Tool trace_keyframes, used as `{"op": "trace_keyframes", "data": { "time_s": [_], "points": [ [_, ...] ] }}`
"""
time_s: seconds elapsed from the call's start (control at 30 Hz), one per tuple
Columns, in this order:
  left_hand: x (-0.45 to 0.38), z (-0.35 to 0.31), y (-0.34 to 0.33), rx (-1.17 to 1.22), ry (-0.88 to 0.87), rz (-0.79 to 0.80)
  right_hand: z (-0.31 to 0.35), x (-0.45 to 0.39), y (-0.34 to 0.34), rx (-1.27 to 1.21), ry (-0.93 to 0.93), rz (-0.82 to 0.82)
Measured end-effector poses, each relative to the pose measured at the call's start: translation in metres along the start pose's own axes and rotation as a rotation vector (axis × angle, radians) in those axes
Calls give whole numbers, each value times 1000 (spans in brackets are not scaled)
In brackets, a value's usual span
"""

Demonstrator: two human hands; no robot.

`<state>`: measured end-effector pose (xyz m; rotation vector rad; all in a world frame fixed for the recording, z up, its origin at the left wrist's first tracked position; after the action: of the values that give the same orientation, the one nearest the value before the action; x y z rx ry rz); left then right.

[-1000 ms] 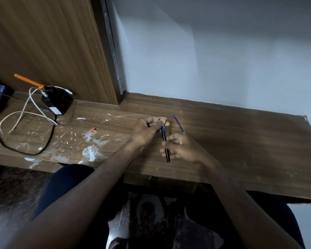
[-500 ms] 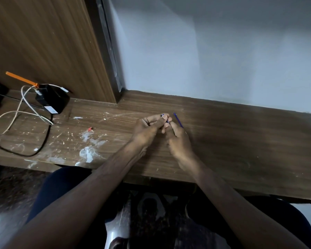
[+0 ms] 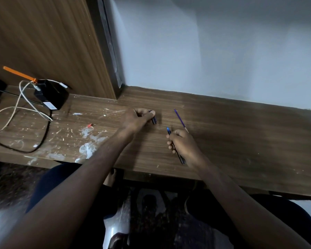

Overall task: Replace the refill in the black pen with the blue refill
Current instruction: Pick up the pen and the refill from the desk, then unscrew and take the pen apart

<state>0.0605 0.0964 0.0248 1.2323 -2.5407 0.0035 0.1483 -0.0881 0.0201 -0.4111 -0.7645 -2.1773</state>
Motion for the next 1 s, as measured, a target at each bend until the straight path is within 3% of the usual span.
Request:
{"op": "trace_keyframes", "data": {
  "time_s": [0.07,0.13,0.33,0.47,0.53,0.6,0.67,0.87,1.0],
  "points": [
    [-2,3,2,-333,-95,-13,0,-2,0,-34,7,-17],
    [-1,5,-3,-470,-184,-27,-1,-4,0,-82,13,-29],
    [-2,25,-11,-483,-136,2,-2,-7,0,-166,7,1],
    [6,6,-15,-527,-304,-63,0,-9,8,-265,22,-110],
    [10,-3,-24,-373,-275,43,2,-9,13,-324,51,-152],
    [18,-3,-40,-33,-104,272,5,-10,15,-371,71,-160],
    [26,-2,-53,222,0,389,8,-9,13,-392,67,-105],
    [16,-6,-42,385,51,271,11,2,8,-238,65,247],
    [14,-7,-36,408,76,255,13,7,13,-180,113,232]
  ]
}}
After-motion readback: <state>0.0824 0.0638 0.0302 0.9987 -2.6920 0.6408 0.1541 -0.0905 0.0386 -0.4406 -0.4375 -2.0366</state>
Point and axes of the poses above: each hand's wrist, its own x-axis away from the middle knuckle, its own y-axis out of the back of the hand, z = x × y, the point moved 4 cm from there along -x, towards the middle knuckle, and after that the axes turned 10 degrees about x, right-handed, at the moved point
